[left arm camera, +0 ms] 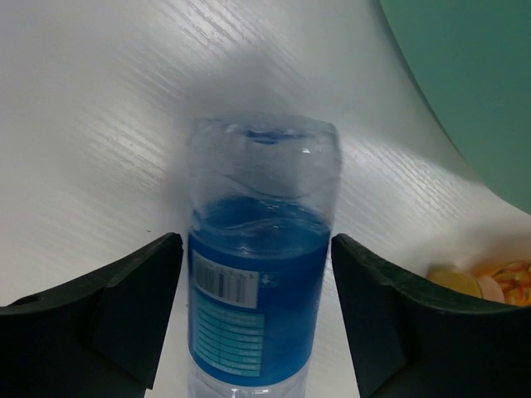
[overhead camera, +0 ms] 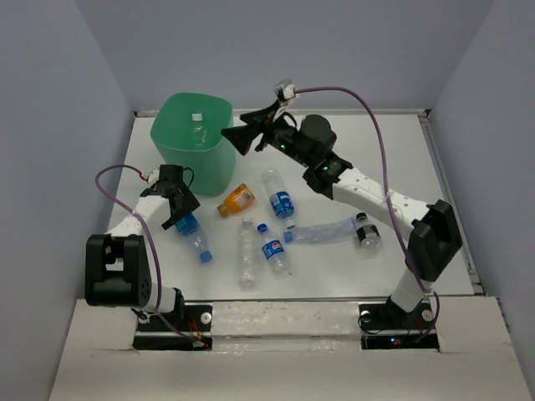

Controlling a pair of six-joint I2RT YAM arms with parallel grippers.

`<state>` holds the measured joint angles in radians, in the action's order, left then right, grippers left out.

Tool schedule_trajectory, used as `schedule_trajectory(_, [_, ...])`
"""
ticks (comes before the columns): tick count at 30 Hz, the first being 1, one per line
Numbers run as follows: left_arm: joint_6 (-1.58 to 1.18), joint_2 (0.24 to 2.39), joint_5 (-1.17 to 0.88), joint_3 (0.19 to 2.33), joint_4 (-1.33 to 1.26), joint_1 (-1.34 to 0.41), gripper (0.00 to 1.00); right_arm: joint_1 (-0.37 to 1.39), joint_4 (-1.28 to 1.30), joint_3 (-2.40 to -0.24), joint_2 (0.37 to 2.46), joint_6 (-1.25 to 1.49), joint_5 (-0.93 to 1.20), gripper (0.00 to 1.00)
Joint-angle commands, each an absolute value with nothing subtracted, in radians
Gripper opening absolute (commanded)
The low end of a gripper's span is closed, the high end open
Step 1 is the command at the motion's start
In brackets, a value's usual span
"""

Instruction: Put the plastic bottles in the bin

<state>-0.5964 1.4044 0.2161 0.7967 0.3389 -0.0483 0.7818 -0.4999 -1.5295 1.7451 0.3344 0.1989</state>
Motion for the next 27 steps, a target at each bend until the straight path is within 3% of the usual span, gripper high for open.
schedule_trajectory(1, [-0.606,1.408,0.221,0.819,0.334,-0.041,0.74,0.631,-0.304,-1.339,1.709,0.413,0.195,0.89])
schedule_trajectory(6, [-0.594,1.335,0.235,0.778,0.313,-0.041,0.59,0.54,-0.08,-1.319,1.771,0.336,0.247,0.98])
schedule_trajectory(9, [-0.591,1.357,0.21,0.762,0.301,-0.041,0.6,0.54,0.032,-1.371,1.821,0.289,0.22,1.0])
schedule_trajectory(12, [-0.575,1.443,0.195,0.791,0.337,-0.041,0.71,0.54,0.078,-1.385,1.859,0.272,0.173,1.0])
schedule_trajectory(17, [-0.571,1.523,0.175,0.816,0.35,-0.041,0.71,0.54,0.129,-1.4,1.905,0.238,0.127,1.0])
schedule_trajectory(20, [-0.572,1.475,0.219,0.83,0.368,-0.041,0.63,0.54,0.147,-1.422,1.931,0.232,0.124,1.0])
schedule_trajectory(22, [-0.568,1.428,0.235,0.83,0.382,-0.041,0.49,0.54,0.152,-1.436,1.957,0.233,0.129,0.98])
schedule_trajectory(27, [-0.539,1.211,0.242,0.887,0.457,-0.043,0.46,0.54,0.172,-1.517,2.04,0.227,0.146,0.97])
